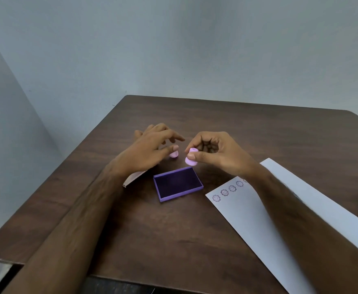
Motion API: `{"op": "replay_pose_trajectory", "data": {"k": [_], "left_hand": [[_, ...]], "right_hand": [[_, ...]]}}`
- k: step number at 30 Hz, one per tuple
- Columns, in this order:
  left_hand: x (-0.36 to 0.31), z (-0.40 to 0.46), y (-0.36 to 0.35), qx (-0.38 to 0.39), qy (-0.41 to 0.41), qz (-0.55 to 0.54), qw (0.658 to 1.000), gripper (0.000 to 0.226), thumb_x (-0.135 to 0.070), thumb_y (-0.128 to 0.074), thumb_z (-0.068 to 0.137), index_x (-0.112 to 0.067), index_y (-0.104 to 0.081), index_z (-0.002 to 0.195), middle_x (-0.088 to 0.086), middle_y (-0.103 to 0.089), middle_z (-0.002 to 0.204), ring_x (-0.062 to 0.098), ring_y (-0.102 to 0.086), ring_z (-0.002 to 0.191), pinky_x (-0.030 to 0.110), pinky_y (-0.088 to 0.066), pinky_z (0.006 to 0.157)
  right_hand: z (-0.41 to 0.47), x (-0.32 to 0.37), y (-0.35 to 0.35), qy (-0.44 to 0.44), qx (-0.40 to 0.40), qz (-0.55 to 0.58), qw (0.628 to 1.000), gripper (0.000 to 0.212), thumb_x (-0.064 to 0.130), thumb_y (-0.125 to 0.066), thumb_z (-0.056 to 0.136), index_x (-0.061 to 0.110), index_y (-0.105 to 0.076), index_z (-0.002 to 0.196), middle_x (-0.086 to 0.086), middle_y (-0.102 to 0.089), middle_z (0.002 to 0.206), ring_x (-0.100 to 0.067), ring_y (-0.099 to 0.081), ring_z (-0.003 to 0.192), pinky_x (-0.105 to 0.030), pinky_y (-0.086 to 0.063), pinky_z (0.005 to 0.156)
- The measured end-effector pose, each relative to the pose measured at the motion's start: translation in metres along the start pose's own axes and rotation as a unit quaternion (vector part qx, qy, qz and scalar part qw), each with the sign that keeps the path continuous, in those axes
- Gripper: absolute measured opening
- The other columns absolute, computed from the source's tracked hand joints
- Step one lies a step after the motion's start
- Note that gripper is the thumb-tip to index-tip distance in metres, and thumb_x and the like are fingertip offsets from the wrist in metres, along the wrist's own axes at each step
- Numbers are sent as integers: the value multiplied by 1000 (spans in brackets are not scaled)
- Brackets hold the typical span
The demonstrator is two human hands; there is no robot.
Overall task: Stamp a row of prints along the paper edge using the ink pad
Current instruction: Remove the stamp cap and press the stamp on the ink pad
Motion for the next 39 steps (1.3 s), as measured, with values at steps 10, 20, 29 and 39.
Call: {"op": "replay_pose_trajectory", "data": {"k": [10,20,29,39], "left_hand": [[-4,-2,10,-59,-38,-20,997,17,-31,-54,100,-32,-70,105,-13,-61,92,8,-55,90,44,-42,86],[-4,-2,1,-35,-31,2,999,17,-33,-50,100,-34,-67,105,-11,-59,98,7,-47,94,38,-30,85],[-8,-4,0,-39,-36,0,999,18,-31,-51,101,-33,-67,105,-11,-59,100,9,-49,96,38,-30,85],[-6,-4,0,-40,-39,-9,998,17,-30,-51,101,-34,-67,104,-15,-58,99,8,-49,98,40,-33,89]], "right_hand": [[0,10,-22,-10,110,-59,992,14,20,-79,89,11,-70,95,-2,-72,83,-12,-60,65,-25,-49,61],[0,15,-30,-11,132,-80,988,15,20,-78,89,10,-67,91,-4,-64,77,-9,-49,62,-29,-45,62],[0,10,-35,-33,117,-80,989,19,20,-82,85,10,-66,90,2,-69,81,-4,-60,67,-21,-51,65],[1,8,-34,-34,120,-66,990,20,20,-81,85,8,-66,93,-16,-73,92,-37,-69,87,-52,-59,79]]}}
Point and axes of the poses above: each hand's wrist, its own z-axis towards the middle knuckle, its own y-axis out of the back of the hand, x = y × z, the point moved 3 cm from there along z, towards the middle knuckle
